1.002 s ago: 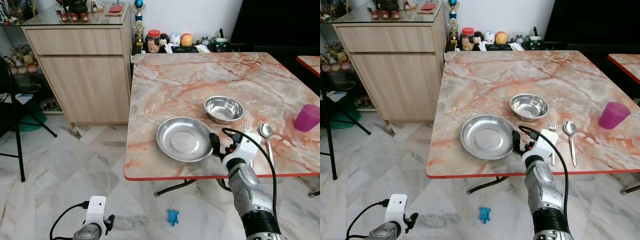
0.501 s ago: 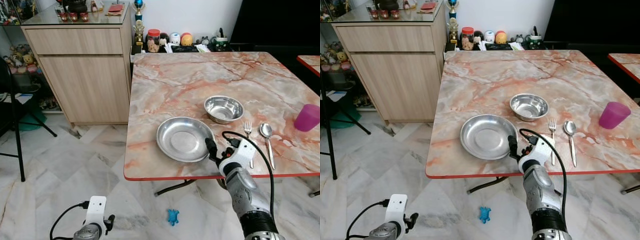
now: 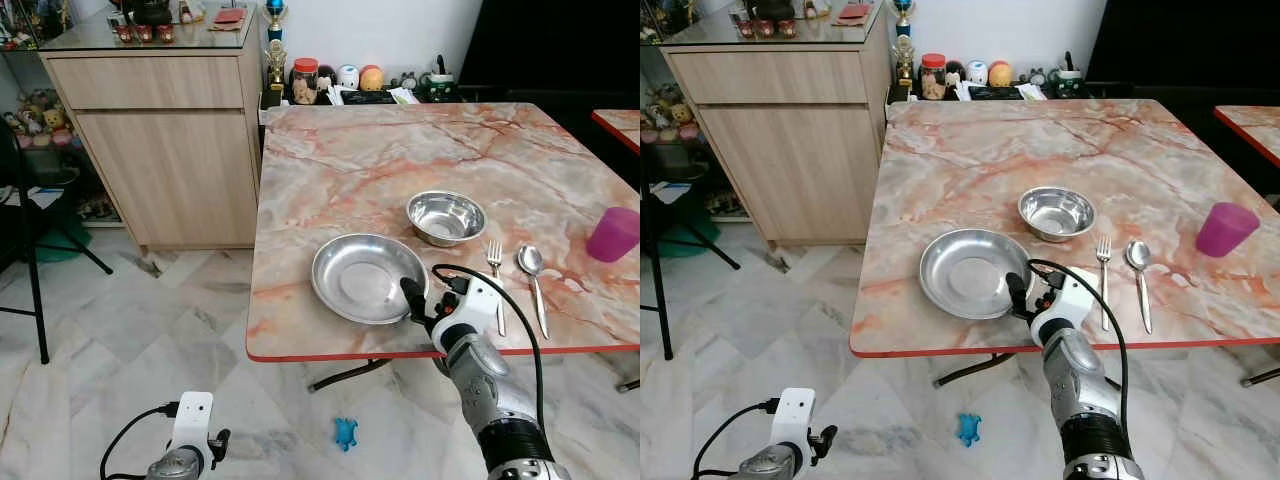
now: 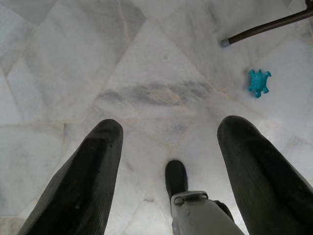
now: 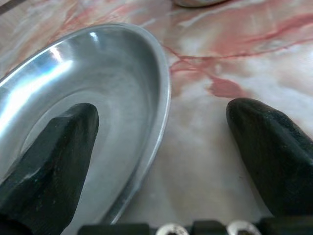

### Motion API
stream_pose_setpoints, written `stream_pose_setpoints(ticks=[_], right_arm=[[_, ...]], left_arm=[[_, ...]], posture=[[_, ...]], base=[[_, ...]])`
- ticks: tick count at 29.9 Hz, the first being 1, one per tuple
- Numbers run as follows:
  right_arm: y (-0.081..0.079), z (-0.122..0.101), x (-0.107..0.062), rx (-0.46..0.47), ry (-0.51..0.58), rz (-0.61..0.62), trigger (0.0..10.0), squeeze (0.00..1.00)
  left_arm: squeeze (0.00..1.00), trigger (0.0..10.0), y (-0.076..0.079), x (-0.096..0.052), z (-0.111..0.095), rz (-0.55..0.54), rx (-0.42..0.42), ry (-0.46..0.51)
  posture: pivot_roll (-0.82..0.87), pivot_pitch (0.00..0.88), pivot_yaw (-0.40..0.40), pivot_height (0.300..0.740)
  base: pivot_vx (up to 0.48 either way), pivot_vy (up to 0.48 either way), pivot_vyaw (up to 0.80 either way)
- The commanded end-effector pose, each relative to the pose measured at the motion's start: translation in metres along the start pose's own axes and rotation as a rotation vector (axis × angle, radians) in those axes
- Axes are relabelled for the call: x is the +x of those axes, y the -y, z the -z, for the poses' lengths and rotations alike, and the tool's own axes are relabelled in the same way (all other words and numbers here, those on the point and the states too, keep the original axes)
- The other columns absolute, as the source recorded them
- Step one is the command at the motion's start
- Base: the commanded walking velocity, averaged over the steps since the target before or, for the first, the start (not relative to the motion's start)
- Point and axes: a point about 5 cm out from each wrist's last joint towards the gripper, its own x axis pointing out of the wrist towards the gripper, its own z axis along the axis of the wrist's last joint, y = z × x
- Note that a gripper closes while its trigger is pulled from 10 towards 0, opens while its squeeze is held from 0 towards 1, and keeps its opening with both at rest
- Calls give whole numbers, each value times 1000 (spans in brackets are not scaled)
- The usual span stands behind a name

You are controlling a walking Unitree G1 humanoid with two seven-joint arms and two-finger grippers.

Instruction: Setting the table

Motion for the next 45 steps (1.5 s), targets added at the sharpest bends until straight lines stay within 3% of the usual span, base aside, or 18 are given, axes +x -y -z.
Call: stream_pose_setpoints(ticks=[1, 10, 11, 12, 13, 45], right_arm=[[-5, -6, 3, -22, 14, -27, 10000, 0], [-7, 0, 6, -68, -37, -35, 10000, 0], [-5, 2, 5, -72, -51, -24, 2745, 0], [-5, 2, 5, -72, -51, -24, 2745, 0], [-4, 3, 5, -70, -54, -18, 0, 0], [-7, -1, 6, -125, -43, -12, 0, 0]], left_arm=[[0, 10000, 2, -1, 4, 0, 5, -8], [0, 10000, 2, -1, 4, 2, -1, -9], [0, 10000, 3, -1, 4, 3, -4, -11], [0, 10000, 3, -1, 4, 3, -4, -11], [0, 10000, 3, -1, 4, 4, -7, -12], [0, 10000, 3, -1, 7, 8, -18, -26]], posture=[[26, 0, -28, 740], [28, 0, -33, 740], [28, 0, -34, 740], [28, 0, -34, 740], [28, 0, -34, 740], [27, 0, -34, 740]], base=[[0, 0, 0], [0, 0, 0], [0, 0, 0], [0, 0, 0], [0, 0, 0], [0, 0, 0]])
